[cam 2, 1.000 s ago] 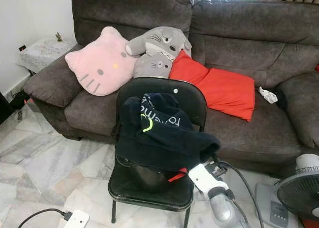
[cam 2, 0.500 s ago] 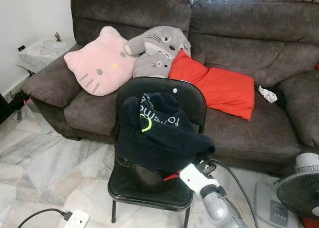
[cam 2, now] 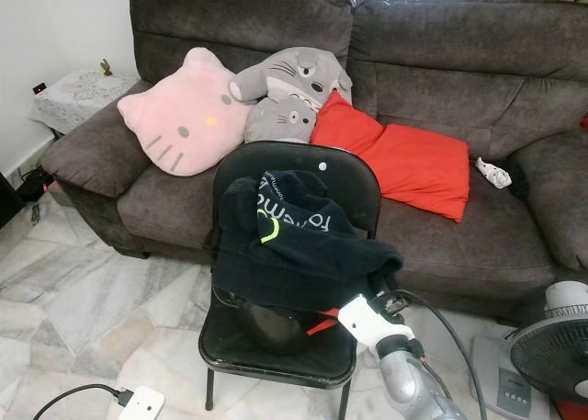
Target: Hang hanger
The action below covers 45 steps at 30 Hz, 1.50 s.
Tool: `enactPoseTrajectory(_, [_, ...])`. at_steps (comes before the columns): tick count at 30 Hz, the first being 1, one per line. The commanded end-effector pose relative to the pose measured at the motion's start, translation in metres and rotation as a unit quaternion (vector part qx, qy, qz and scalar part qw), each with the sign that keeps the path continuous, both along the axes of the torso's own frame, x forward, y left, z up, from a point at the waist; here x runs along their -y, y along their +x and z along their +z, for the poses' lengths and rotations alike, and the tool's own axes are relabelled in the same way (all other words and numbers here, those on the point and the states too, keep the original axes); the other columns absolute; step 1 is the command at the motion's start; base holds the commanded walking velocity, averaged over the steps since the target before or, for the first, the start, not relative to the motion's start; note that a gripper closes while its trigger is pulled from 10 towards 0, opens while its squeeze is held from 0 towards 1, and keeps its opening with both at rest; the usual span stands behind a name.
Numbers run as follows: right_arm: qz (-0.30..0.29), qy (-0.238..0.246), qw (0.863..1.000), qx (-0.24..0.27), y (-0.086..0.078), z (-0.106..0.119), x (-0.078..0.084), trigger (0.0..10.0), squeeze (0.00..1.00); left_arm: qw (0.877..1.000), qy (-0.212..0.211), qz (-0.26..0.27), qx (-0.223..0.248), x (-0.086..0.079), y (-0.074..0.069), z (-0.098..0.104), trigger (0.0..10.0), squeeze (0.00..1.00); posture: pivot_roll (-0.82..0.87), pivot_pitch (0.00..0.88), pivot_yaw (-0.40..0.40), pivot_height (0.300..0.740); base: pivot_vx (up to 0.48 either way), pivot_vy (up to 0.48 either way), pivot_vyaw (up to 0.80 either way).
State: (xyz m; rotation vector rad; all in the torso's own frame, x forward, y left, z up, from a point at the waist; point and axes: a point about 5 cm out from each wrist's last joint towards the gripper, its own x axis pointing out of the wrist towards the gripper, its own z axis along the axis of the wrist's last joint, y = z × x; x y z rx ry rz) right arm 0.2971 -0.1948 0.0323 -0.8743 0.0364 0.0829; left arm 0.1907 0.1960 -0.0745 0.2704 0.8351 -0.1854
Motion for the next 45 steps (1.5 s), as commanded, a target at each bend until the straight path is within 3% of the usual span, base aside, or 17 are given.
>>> enactPoseTrajectory(1, [-0.025,0.006,1.0,0.0,-0.007,-0.006,0.004,10.0,0.0,1.0,0.004,0.003,-0.011,-0.002,-0.005,-0.003,10.0,0.0,-0.13,0.094,0.003,0.74,0.0,0.0,0.0])
enactPoseTrajectory(8, [-0.031,0.021,0.999,0.001,-0.018,-0.014,0.0,10.0,0.0,1.0,0.004,0.003,-0.011,-0.001,-0.005,-0.003,10.0,0.0,-0.13,0.093,0.001,0.74,0.0,0.0,0.0])
enactPoseTrajectory(12, [-0.003,0.018,1.0,-0.01,-0.021,-0.018,-0.007,10.0,0.0,1.0,0.004,0.003,-0.011,-0.001,-0.005,-0.003,10.0,0.0,-0.13,0.092,0.001,0.74,0.0,0.0,0.0])
enactPoseTrajectory(22, [0.103,-0.058,0.993,-0.015,-0.022,-0.019,-0.026,10.0,0.0,1.0,0.004,0.003,-0.01,-0.001,-0.005,-0.003,10.0,0.0,-0.13,0.092,0.001,0.74,0.0,0.0,0.0])
enactPoseTrajectory(45, [0.051,-0.075,0.996,0.023,-0.01,-0.005,-0.007,10.0,0.0,1.0,0.004,0.001,-0.011,-0.002,-0.006,-0.003,10.0,0.0,-0.13,0.09,0.004,0.74,0.0,0.0,0.0])
